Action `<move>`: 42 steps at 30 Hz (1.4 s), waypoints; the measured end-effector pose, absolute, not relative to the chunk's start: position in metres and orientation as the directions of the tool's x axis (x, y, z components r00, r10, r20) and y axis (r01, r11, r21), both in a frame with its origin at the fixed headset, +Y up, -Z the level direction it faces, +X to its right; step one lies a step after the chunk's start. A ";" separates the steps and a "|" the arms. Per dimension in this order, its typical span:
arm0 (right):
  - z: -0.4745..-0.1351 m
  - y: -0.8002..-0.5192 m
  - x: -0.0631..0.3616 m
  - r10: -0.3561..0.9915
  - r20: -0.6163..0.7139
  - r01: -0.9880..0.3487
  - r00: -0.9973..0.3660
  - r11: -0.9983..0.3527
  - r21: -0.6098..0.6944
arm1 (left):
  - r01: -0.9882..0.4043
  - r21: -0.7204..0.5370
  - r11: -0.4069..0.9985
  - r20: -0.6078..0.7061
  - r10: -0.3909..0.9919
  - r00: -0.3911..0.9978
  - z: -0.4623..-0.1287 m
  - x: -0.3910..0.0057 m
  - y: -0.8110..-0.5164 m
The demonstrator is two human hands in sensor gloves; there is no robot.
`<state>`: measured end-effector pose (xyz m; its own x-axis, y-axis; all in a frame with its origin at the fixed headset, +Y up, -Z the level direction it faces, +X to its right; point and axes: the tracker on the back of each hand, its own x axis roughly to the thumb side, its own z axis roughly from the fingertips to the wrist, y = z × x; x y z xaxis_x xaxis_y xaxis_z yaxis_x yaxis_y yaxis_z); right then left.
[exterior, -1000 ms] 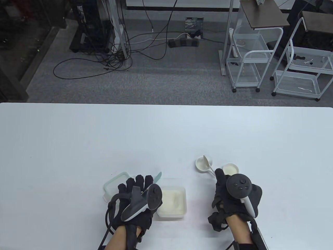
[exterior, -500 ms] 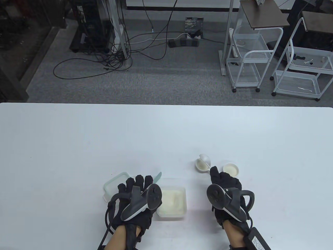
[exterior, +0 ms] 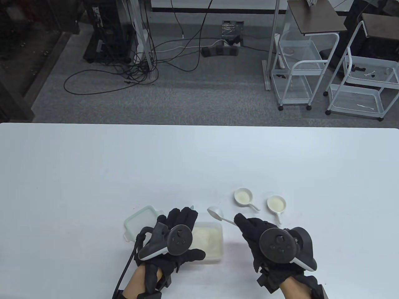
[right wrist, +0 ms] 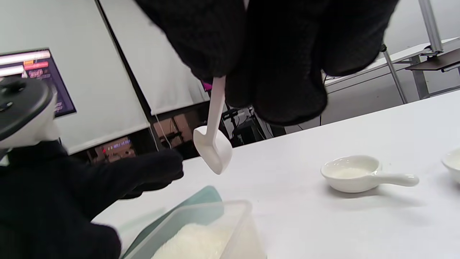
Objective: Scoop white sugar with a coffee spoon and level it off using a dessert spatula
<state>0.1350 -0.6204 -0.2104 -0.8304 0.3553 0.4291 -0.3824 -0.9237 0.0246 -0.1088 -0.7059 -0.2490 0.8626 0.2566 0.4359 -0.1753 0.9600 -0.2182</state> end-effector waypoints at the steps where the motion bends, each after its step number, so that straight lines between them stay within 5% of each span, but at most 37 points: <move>1: -0.206 -0.619 0.128 0.319 0.438 -0.340 -0.840 -0.940 0.032 | -0.183 -0.226 0.957 0.435 0.267 0.860 -0.250 -0.109 -0.709; 12: -0.188 -0.634 0.074 -0.098 0.526 0.048 -0.845 -0.993 -0.109 | -0.132 -0.259 0.957 0.467 0.244 0.850 -0.253 -0.099 -0.724; 27: -0.179 -0.648 0.050 -0.293 0.504 0.252 -0.812 -0.956 -0.150 | -0.106 -0.282 0.954 0.463 0.231 0.856 -0.252 -0.096 -0.724; 35: -0.186 -0.651 0.058 -0.064 0.507 0.094 -0.860 -0.995 0.034 | -0.089 -0.290 0.953 0.457 0.219 0.862 -0.252 -0.095 -0.724; 42: -0.211 -0.658 0.095 0.378 0.321 -0.317 -0.868 -0.921 0.227 | -0.085 -0.289 0.953 0.455 0.215 0.864 -0.252 -0.095 -0.724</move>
